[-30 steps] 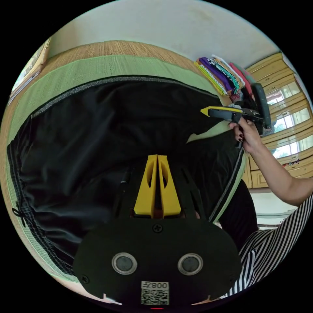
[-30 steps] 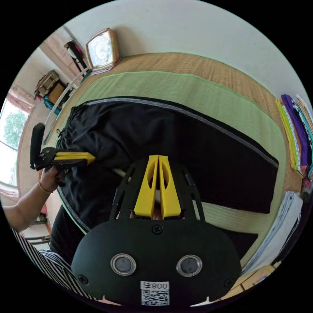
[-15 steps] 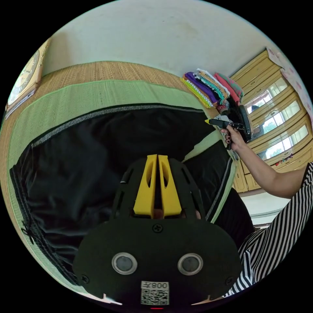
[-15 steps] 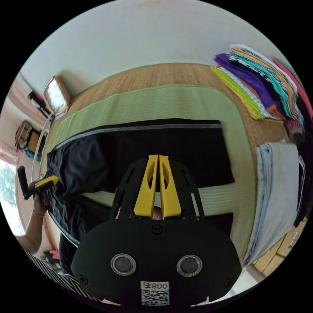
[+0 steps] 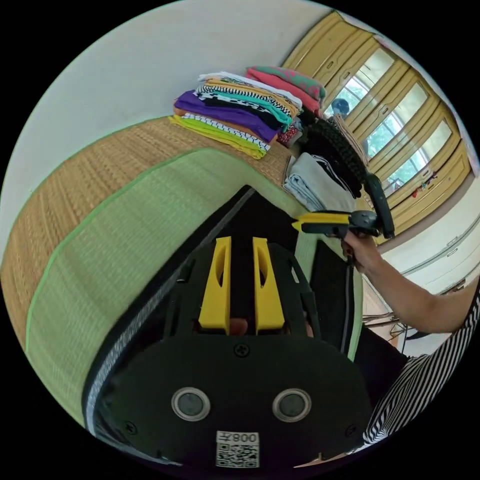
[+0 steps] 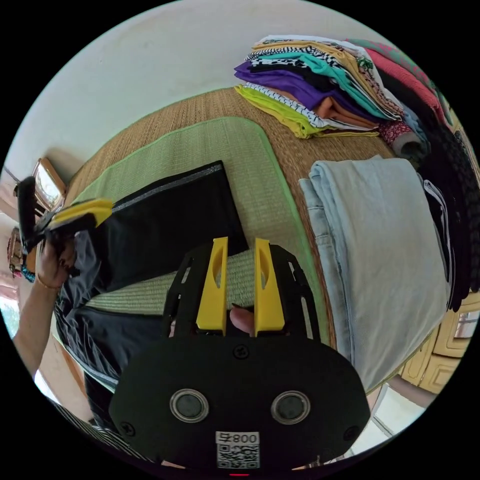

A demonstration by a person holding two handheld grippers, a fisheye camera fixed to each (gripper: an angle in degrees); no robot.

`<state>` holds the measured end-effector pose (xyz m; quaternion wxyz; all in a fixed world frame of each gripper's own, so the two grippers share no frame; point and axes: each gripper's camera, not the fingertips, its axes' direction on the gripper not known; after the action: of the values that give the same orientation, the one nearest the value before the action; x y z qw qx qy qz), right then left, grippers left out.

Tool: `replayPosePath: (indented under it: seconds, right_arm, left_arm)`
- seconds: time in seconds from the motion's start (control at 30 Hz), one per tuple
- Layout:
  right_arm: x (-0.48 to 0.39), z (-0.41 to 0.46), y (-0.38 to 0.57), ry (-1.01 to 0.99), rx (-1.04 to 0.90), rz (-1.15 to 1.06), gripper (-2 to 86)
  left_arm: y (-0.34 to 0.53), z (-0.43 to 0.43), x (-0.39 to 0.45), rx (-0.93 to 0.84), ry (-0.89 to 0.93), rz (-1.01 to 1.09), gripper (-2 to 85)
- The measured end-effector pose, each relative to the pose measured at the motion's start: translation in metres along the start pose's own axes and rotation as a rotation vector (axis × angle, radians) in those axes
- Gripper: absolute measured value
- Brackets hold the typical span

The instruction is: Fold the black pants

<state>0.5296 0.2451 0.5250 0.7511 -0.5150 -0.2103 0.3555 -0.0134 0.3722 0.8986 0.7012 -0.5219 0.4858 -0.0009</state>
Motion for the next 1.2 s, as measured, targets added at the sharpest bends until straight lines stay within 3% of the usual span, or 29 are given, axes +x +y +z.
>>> replayPosePath:
  seconds: [0.33,0.6,0.73,0.8,0.87,0.97,1.07,1.2]
  right_arm:
    - [0.021,-0.031,0.020,-0.006,0.050,-0.043,5.2]
    - [0.059,-0.089,0.028,-0.165,0.204,-0.015,3.3]
    - [0.077,-0.058,0.010,-0.157,0.019,0.019,4.8]
    - [0.085,-0.060,0.014,-0.168,0.008,0.015,5.5]
    - [0.101,-0.078,0.031,-0.159,0.055,0.034,6.4]
    - [0.124,-0.107,0.076,-0.184,0.101,0.069,8.1]
    - [0.129,-0.122,0.128,-0.154,0.050,0.072,8.8]
    - [0.122,-0.117,0.170,-0.112,-0.069,0.054,9.6]
  left_arm:
    - [-0.079,0.120,0.018,-0.199,-0.216,0.089,3.4]
    - [-0.109,0.130,0.029,-0.084,-0.247,0.091,1.3]
    - [-0.119,0.161,0.025,-0.195,-0.335,0.045,2.4]
    - [-0.115,0.153,0.031,-0.135,-0.285,0.060,3.5]
    - [-0.100,0.136,0.040,-0.050,-0.116,0.063,5.2]
    - [-0.070,0.138,0.069,-0.075,0.112,0.126,6.6]
    - [-0.044,0.157,0.105,-0.178,0.163,0.201,7.6]
    - [-0.031,0.176,0.132,-0.291,0.096,0.257,7.9]
